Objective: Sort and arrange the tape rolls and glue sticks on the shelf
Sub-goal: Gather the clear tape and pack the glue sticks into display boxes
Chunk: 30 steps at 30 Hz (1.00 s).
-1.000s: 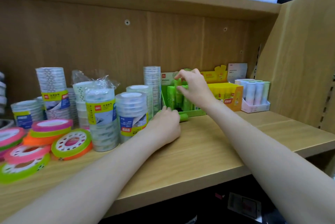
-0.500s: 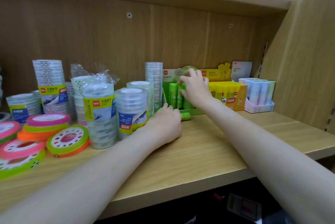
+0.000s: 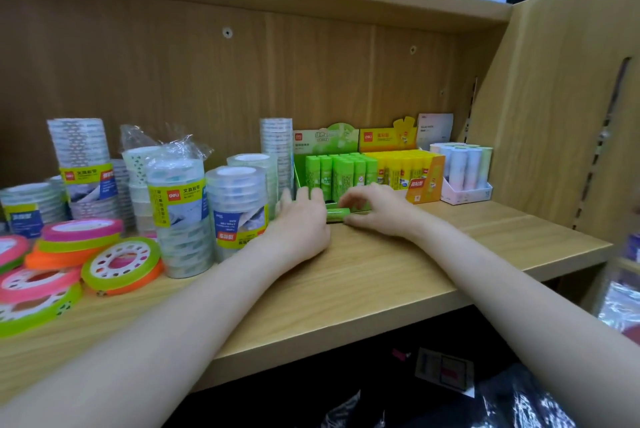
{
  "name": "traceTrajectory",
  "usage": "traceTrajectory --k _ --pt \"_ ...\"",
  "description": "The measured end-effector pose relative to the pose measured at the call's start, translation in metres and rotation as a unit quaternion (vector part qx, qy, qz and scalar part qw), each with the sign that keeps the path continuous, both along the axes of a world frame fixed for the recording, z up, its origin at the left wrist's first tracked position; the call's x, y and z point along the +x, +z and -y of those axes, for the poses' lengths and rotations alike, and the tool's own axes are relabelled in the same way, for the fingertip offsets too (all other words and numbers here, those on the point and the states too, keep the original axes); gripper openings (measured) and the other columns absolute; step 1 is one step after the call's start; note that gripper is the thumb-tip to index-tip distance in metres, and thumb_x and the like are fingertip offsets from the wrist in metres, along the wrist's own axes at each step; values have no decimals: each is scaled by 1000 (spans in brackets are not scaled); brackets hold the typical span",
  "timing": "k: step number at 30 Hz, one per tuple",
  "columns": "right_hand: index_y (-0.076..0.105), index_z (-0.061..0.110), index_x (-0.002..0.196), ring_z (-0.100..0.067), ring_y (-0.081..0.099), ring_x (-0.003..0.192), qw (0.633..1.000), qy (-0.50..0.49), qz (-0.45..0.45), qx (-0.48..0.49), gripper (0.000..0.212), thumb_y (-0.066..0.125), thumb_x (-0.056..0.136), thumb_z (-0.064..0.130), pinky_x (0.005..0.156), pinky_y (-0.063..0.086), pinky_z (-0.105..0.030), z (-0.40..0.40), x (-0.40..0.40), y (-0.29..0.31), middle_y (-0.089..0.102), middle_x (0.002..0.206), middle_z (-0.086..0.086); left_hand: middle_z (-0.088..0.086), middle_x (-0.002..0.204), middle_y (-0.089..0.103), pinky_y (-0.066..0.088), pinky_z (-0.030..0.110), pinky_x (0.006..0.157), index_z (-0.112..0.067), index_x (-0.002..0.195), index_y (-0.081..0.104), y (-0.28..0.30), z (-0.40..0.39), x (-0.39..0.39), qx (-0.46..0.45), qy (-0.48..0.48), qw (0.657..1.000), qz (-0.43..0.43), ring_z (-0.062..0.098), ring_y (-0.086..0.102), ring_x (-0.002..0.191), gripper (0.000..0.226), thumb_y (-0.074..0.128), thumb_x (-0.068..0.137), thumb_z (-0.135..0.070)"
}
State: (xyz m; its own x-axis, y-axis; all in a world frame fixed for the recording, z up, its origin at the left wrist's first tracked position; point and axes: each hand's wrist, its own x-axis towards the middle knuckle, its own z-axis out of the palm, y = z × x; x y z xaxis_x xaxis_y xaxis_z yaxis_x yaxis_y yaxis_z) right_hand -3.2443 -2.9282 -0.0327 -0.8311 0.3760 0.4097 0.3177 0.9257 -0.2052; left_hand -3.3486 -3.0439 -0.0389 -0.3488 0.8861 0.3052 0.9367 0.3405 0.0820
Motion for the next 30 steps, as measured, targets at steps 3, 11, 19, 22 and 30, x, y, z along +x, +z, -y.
traceTrajectory --k 3,11,19,22,30 --pt "61 12 110 -18 57 98 998 -59 -13 -31 26 64 84 13 72 36 -14 -12 5 -2 63 104 -5 19 131 38 31 44 105 -3 125 34 -2 1 4 -4 32 999 -5 39 34 124 37 41 92 -17" --pt "61 13 103 -15 53 88 949 -15 -207 -236 19 64 85 8 71 41 -23 -19 12 6 57 90 -2 16 125 39 33 44 96 -6 124 35 -3 1 4 18 33 999 -16 34 36 117 35 43 91 -17" --pt "63 18 102 -14 54 83 939 -5 -277 -206 16 63 87 14 70 47 -20 -15 15 8 53 92 3 8 120 40 35 30 94 -10 118 47 -3 5 0 98 -62 991 62 22 39 116 37 56 86 -26" --pt "57 18 116 -11 54 80 947 -15 -232 -221 36 67 83 9 73 49 -23 -15 14 6 53 99 -2 7 123 38 36 29 94 -11 123 45 -1 7 1 98 -78 989 81 21 42 116 42 58 86 -27" --pt "37 17 113 -21 57 71 954 -39 -192 -225 40 65 85 19 60 48 -30 -13 11 0 60 93 -13 13 129 42 31 39 105 -7 120 49 -6 4 0 16 -19 1000 6 31 34 125 36 45 91 -28"
